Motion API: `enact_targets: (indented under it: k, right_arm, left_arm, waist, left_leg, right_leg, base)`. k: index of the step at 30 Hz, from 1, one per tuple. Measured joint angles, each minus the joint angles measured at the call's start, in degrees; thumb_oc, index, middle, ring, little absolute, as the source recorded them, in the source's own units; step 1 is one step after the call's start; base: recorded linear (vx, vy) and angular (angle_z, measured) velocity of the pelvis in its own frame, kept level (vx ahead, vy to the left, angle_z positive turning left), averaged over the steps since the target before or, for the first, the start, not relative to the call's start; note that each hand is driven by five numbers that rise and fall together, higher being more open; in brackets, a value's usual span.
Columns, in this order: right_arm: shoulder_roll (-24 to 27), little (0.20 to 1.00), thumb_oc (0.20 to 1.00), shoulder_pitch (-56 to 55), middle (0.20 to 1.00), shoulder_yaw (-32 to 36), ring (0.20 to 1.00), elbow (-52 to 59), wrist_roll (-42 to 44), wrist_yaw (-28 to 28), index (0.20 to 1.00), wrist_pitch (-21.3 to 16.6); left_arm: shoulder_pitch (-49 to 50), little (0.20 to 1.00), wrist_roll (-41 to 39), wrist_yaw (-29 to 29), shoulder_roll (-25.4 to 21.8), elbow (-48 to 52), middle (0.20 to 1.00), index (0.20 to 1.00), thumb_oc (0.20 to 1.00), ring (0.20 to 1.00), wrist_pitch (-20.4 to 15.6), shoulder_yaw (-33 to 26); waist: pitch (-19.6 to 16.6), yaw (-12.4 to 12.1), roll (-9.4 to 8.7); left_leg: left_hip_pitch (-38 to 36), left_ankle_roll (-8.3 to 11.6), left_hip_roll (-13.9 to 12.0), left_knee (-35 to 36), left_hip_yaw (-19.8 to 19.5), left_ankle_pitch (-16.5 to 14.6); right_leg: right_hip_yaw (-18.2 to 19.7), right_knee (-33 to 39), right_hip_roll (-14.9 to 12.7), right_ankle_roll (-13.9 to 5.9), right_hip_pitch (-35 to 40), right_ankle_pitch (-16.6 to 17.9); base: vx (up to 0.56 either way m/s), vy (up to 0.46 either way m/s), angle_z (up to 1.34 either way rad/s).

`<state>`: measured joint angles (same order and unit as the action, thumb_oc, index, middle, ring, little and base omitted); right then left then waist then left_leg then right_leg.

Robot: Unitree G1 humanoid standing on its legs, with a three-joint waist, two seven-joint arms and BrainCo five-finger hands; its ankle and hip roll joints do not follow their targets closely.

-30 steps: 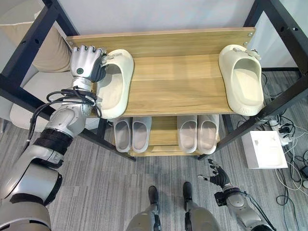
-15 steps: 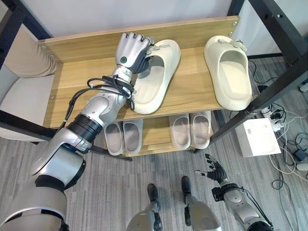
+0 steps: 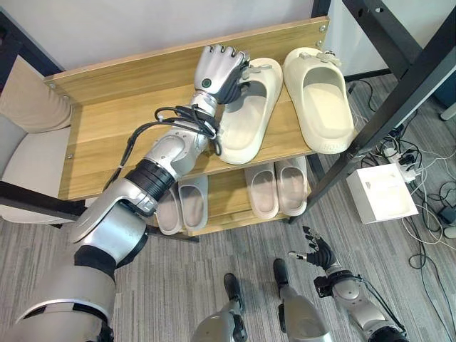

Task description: Arrange the slippers neatly on the shoe rack.

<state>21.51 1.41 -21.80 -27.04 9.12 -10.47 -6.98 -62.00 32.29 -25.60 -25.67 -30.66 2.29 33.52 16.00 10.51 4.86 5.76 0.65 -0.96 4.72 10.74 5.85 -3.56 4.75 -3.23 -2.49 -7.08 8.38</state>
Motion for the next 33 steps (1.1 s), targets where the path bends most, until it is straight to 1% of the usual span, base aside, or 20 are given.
enact_targets:
  k: [1,2,3,4,5,6,8,10,11,13,15,19,21,22,24,27,29,33]
  right_arm:
    - [-0.36,1.000,1.000,-0.37,1.000,0.37,1.000,-0.08,0.03,-0.03,1.000,0.16]
    - [-0.78,1.000,1.000,-0.01,1.000,0.28,1.000,-0.16,0.15,-0.01,1.000,0.73]
    - [-1.12,1.000,1.000,0.23,1.000,0.45,1.000,-0.14,0.99,-0.03,1.000,1.26]
    - [-1.43,1.000,1.000,0.63,1.000,0.38,1.000,-0.15,1.22,0.00,1.000,1.35]
    - [-1.67,1.000,1.000,0.82,1.000,0.39,1.000,-0.15,1.69,-0.03,1.000,1.48]
    - [-2.00,1.000,1.000,1.15,1.000,0.32,1.000,-0.16,2.21,0.01,1.000,1.68]
    - [-2.57,1.000,1.000,1.51,1.000,0.09,1.000,-0.17,2.28,0.06,1.000,2.13]
    - [-2.58,1.000,1.000,1.44,1.000,-0.11,1.000,-0.28,2.28,0.46,1.000,2.52]
    - [-2.58,1.000,1.000,1.29,1.000,-0.15,1.000,-0.28,2.28,0.69,1.000,2.53]
    - [-2.72,1.000,1.000,1.13,1.000,-0.22,1.000,-0.28,2.27,1.08,1.000,2.60]
    - [-2.97,1.000,1.000,1.08,1.000,-0.23,1.000,-0.29,2.26,1.16,1.000,2.65]
    - [-3.72,1.000,1.000,1.07,1.000,-0.54,1.000,-0.29,2.23,1.27,1.000,2.76]
    - [-3.65,1.000,1.000,0.60,1.000,-1.55,1.000,-0.30,2.20,1.34,1.000,3.65]
    - [-3.66,1.000,1.000,0.41,1.000,-1.66,1.000,-0.31,2.20,1.39,1.000,3.74]
    - [-3.77,1.000,1.000,-0.14,1.000,-1.75,1.000,-0.32,2.19,1.52,1.000,3.74]
    - [-3.87,1.000,1.000,-0.59,1.000,-1.74,1.000,-1.80,2.19,2.15,1.000,3.85]
    - [-3.92,1.000,1.000,-1.07,1.000,-1.70,1.000,-1.83,2.19,2.57,1.000,3.93]
    - [-4.83,1.000,1.000,-1.11,1.000,-1.79,1.000,-1.83,2.19,3.37,1.000,4.01]
  left_arm:
    - [2.82,1.000,-5.94,0.42,2.59,0.91,1.000,1.000,1.000,1.000,-1.16,-4.63]
    - [5.13,1.000,-13.85,0.77,5.92,1.09,1.000,1.000,1.000,1.000,-1.78,-6.52]
    - [7.71,1.000,-20.02,1.36,6.83,4.02,1.000,1.000,1.000,1.000,-2.76,-8.63]
    - [10.32,1.000,-24.38,1.59,7.91,6.89,1.000,1.000,1.000,1.000,-3.41,-9.48]
    - [11.87,1.000,-27.89,1.99,8.07,8.57,1.000,1.000,1.000,1.000,-4.06,-8.32]
    - [14.18,1.000,-31.00,2.88,8.23,11.35,1.000,1.000,1.000,1.000,-4.50,-8.41]
    - [19.61,1.000,-38.37,4.69,8.23,18.93,1.000,1.000,1.000,1.000,-6.29,-8.21]
    - [20.34,1.000,-43.30,5.87,8.02,21.95,1.000,1.000,1.000,1.000,-7.90,-7.31]
    - [20.52,1.000,-45.28,6.14,7.94,22.67,1.000,1.000,1.000,1.000,-8.03,-7.16]
    - [22.70,1.000,-49.45,7.74,7.48,25.80,1.000,1.000,1.000,1.000,-9.06,-7.12]
    - [24.26,1.000,-49.94,8.30,7.40,26.14,1.000,1.000,1.000,1.000,-9.48,-7.12]
    - [26.68,1.000,-51.43,9.27,6.61,26.20,1.000,1.000,1.000,1.000,-9.47,-7.15]
    - [31.46,1.000,-52.06,10.03,6.33,31.09,1.000,1.000,1.000,1.000,-9.50,-9.26]
    - [31.90,1.000,-52.42,10.50,5.92,31.35,1.000,1.000,1.000,1.000,-9.49,-9.38]
    - [34.56,1.000,-52.76,11.82,4.56,33.47,1.000,1.000,1.000,1.000,-9.50,-10.18]
    - [38.12,1.000,-54.34,14.17,4.15,35.01,1.000,1.000,1.000,1.000,-9.47,-11.27]
    - [41.81,1.000,-57.52,16.77,3.94,38.55,1.000,1.000,1.000,1.000,-9.29,-11.21]
    - [41.43,1.000,-59.21,18.55,4.14,38.61,1.000,1.000,1.000,1.000,-9.14,-10.97]
  waist:
    - [-0.24,0.25,0.08]
    - [-0.37,-0.19,-0.11]
    - [-0.51,-0.03,-0.18]
    - [-0.54,-0.23,-0.17]
    - [-0.56,-0.56,-0.20]
    - [-0.62,-0.76,-0.26]
    - [-0.68,-1.16,-0.30]
    - [-0.94,-2.05,-0.36]
    - [-1.33,-2.79,-0.50]
    - [-2.65,-3.38,-1.05]
    - [-3.26,-3.67,-1.23]
    - [-3.37,-4.09,-1.30]
    - [-3.40,-4.91,-1.33]
    - [-3.42,-5.37,-1.36]
    - [-3.48,-5.54,-1.35]
    - [-3.62,-6.24,-1.42]
    - [-3.63,-6.49,-1.41]
    - [-3.64,-6.36,-1.41]
  left_leg:
    - [-0.51,-0.05,0.00,0.10,-0.48,-0.13]
    - [-0.86,-0.07,-0.04,0.01,-0.92,-0.14]
    - [-0.93,-0.04,-0.04,0.25,-0.99,-0.17]
    - [-0.90,-0.03,-0.01,0.32,-1.20,-0.29]
    - [-0.86,-0.10,0.02,0.27,-1.33,-0.24]
    - [-0.83,-0.09,0.05,0.33,-1.48,-0.24]
    - [-0.66,-0.08,0.10,0.33,-1.99,-0.24]
    - [-0.04,-0.01,0.11,0.08,-2.95,-0.16]
    - [0.13,-0.04,0.10,0.01,-3.12,-0.06]
    - [0.27,-0.06,0.11,0.01,-3.84,0.28]
    - [0.23,-0.06,0.10,0.00,-4.09,0.29]
    - [0.19,0.07,0.11,0.01,-4.63,0.37]
    - [0.19,0.20,0.11,0.01,-5.09,0.39]
    - [0.20,0.28,0.12,0.01,-5.22,0.39]
    - [0.09,0.42,0.13,0.03,-5.27,0.29]
    - [-0.01,0.44,0.13,0.05,-5.55,0.29]
    - [-0.05,0.44,0.12,0.13,-5.74,0.30]
    - [-0.14,0.45,0.11,0.01,-5.77,0.30]
  right_leg:
    - [-0.46,0.02,-0.01,0.14,0.59,-0.13]
    - [-1.07,0.00,0.03,0.17,1.19,-0.27]
    - [-1.12,0.02,0.01,0.20,1.25,-0.29]
    - [-1.20,0.00,-0.01,0.22,1.31,-0.34]
    - [-1.24,0.00,-0.02,0.22,1.31,-0.33]
    - [-1.29,0.01,-0.04,0.22,1.31,-0.33]
    - [-1.55,0.01,-0.06,0.23,1.31,-0.33]
    - [-2.70,0.00,-0.13,0.23,1.22,-0.32]
    - [-2.80,0.00,-0.11,0.24,1.13,-0.32]
    - [-3.57,0.00,-0.11,0.24,1.31,-0.32]
    - [-4.06,0.01,-0.12,0.25,1.52,-0.35]
    - [-4.46,0.01,-0.12,0.25,1.79,-0.39]
    - [-4.73,0.02,-0.11,0.27,1.95,-0.44]
    - [-4.86,0.01,-0.11,0.26,2.01,-0.44]
    - [-4.89,0.01,-0.12,0.13,2.16,-0.54]
    - [-5.30,0.01,-0.13,0.12,2.37,-0.55]
    - [-5.55,0.01,-0.13,0.17,2.50,-0.63]
    - [-5.56,0.02,-0.12,-0.16,2.59,-0.87]
  base:
    - [0.00,-0.023,0.15]
    - [-0.01,-0.031,0.16]
    - [-0.02,-0.021,0.15]
    - [-0.02,-0.007,0.07]
    - [-0.02,0.003,0.06]
    - [0.00,0.000,0.00]
    - [-0.01,0.002,0.09]
    - [-0.01,-0.007,0.23]
    - [-0.01,-0.009,0.21]
    - [-0.01,-0.009,0.15]
    - [0.00,-0.006,0.10]
    - [0.00,0.000,0.06]
    - [0.00,0.013,0.08]
    - [0.01,0.014,0.06]
    - [0.01,0.003,0.02]
    - [0.01,0.013,0.05]
    - [0.01,0.016,0.05]
    - [0.00,0.000,0.00]
